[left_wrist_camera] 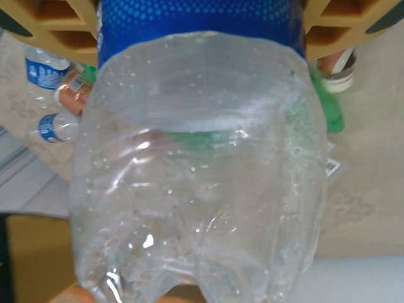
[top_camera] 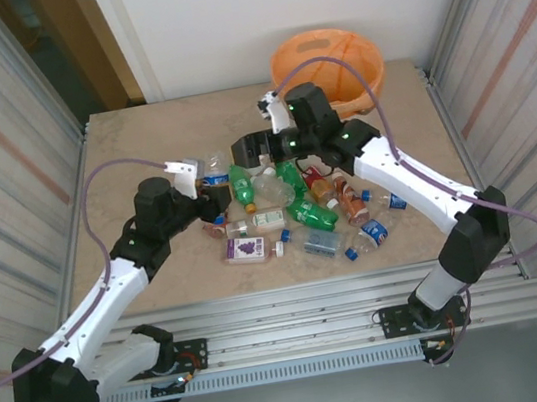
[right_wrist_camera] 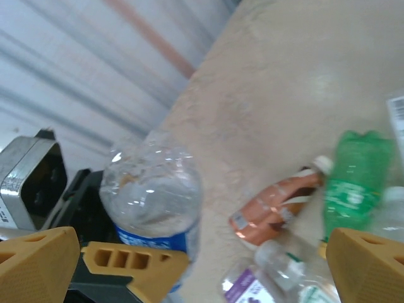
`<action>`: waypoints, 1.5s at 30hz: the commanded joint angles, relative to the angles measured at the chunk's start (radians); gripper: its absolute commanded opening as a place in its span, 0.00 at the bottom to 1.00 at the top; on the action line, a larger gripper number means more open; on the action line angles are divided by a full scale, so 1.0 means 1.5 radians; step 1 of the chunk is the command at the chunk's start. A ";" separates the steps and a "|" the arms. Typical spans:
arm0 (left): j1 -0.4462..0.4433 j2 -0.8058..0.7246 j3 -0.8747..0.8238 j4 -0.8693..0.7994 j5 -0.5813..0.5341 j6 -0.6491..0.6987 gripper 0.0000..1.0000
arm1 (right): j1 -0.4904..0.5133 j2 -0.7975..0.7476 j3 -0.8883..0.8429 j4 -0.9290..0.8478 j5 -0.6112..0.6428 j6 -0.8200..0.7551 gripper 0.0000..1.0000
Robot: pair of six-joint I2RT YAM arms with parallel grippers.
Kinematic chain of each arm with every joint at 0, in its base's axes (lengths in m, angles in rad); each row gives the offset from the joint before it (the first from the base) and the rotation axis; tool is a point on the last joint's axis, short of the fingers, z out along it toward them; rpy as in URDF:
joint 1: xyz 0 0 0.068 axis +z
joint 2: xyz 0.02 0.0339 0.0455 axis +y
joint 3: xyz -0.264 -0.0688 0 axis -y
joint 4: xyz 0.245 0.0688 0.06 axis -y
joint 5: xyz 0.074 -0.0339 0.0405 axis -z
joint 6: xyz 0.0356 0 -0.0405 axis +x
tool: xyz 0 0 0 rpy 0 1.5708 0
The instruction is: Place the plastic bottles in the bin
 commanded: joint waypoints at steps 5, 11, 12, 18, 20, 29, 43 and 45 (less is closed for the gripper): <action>-0.023 -0.015 -0.004 0.059 0.047 0.023 0.47 | 0.034 0.041 0.041 0.039 -0.074 0.001 0.97; -0.036 -0.020 -0.002 0.062 0.050 0.030 0.47 | 0.038 0.073 0.058 0.044 -0.093 0.019 0.88; -0.036 -0.020 -0.001 0.063 0.049 0.029 0.47 | 0.038 0.078 0.060 0.045 -0.096 0.022 0.86; -0.038 -0.021 0.000 0.062 0.038 0.029 0.47 | 0.040 0.098 0.067 0.054 -0.111 0.044 0.79; -0.038 -0.019 0.000 0.061 0.034 0.029 0.47 | 0.042 0.103 0.071 0.050 -0.115 0.045 0.77; -0.038 -0.021 0.004 0.055 0.010 0.024 0.55 | 0.042 0.112 0.080 0.039 -0.112 0.050 0.56; -0.039 -0.078 0.000 0.044 0.022 0.021 0.99 | -0.006 0.081 0.084 0.033 -0.091 0.061 0.40; -0.039 -0.095 0.000 0.041 0.015 0.014 0.99 | -0.020 0.071 0.097 0.022 -0.089 0.052 0.39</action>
